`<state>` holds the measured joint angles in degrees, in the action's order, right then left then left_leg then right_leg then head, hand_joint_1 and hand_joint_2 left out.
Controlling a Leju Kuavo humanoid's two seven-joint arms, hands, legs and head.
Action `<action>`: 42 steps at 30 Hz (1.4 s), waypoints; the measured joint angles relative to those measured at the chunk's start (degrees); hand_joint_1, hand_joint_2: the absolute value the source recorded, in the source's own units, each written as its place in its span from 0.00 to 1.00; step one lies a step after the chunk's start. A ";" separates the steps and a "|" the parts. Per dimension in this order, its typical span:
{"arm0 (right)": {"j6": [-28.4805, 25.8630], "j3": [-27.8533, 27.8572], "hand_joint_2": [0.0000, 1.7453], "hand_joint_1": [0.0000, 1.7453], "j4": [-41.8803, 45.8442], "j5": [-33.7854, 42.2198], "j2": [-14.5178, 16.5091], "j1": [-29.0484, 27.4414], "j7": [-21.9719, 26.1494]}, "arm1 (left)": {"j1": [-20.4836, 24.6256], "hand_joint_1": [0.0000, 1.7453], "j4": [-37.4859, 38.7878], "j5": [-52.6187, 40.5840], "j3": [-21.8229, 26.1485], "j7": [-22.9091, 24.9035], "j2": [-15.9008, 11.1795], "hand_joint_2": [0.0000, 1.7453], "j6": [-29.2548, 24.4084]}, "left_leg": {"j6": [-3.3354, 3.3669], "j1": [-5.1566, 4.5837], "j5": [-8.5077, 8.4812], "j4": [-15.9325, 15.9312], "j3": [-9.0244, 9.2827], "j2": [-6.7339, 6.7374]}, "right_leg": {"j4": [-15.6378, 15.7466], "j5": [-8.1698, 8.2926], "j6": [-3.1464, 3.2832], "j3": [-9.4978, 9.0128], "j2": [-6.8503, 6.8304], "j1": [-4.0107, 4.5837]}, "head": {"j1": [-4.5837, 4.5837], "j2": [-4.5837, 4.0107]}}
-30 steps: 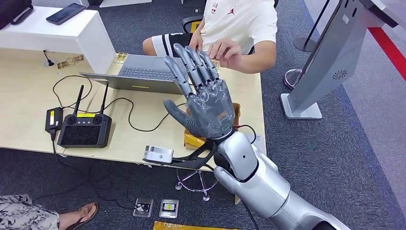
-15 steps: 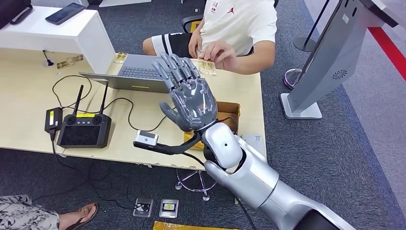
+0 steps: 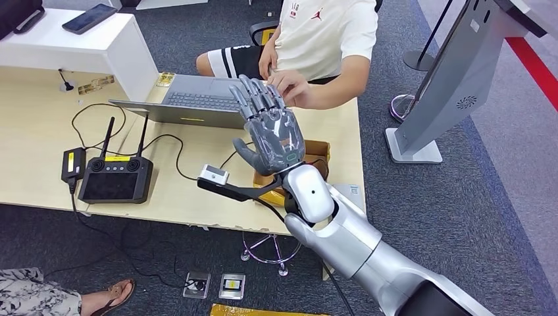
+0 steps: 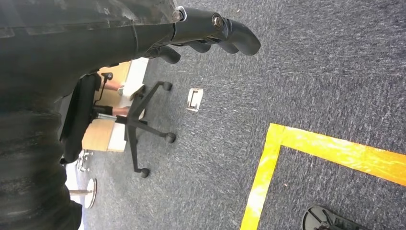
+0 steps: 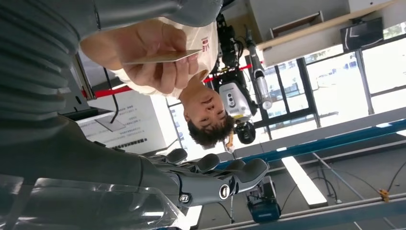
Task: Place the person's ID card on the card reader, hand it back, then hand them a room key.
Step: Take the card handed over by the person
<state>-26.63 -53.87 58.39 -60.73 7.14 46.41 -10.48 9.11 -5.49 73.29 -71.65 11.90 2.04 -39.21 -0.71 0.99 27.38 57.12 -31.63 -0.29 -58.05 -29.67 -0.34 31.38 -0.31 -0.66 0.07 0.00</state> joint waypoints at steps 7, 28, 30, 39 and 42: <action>-1.15 0.56 1.00 0.00 -0.54 -0.48 -0.98 0.00 -1.93 | 0.00 0.00 0.53 -0.39 0.00 0.30 0.19 1.00 0.00 | 0.00 0.00 0.00 0.00 0.00 0.02 | 0.00 0.00 0.00 0.02 0.01 0.00 | -0.01 0.00; -2.22 5.80 1.00 0.50 -2.27 -1.45 -5.96 -2.12 -6.02 | 0.15 0.00 1.91 -2.26 -0.02 -0.39 0.92 1.00 0.00 | 0.00 0.00 0.00 0.01 0.00 0.08 | 0.01 0.01 0.00 0.04 0.05 0.00 | -0.01 0.00; -2.23 6.19 1.00 0.79 -2.37 -1.60 -6.38 -2.45 -6.16 | 0.15 0.00 1.91 -2.50 -0.02 -0.39 0.93 1.00 0.00 | 0.00 0.00 0.00 0.01 0.00 0.09 | 0.01 0.01 0.00 0.05 0.06 0.00 | -0.01 0.00; -2.75 6.77 1.00 0.95 -2.39 -2.40 -7.35 -3.22 -6.43 | 0.16 0.00 1.91 -2.98 -0.02 -0.38 0.91 1.00 0.00 | 0.00 0.00 0.00 0.01 -0.01 0.09 | 0.00 0.01 0.00 0.05 0.06 0.00 | -0.01 0.00; -2.86 6.88 1.00 0.93 -2.38 -2.54 -7.54 -3.33 -6.50 | 0.16 0.00 1.91 -3.17 -0.02 -0.38 0.91 1.00 0.00 | 0.00 0.00 0.00 0.01 0.00 0.09 | 0.00 0.01 0.00 0.04 0.06 0.00 | -0.01 0.00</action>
<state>-29.48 -46.99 56.00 -63.26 -0.40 43.08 -16.99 9.27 -3.58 70.11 -71.67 11.52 2.95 -39.21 -0.71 0.99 27.38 57.13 -31.64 -0.20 -58.05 -29.66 -0.34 31.42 -0.25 -0.66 0.07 0.00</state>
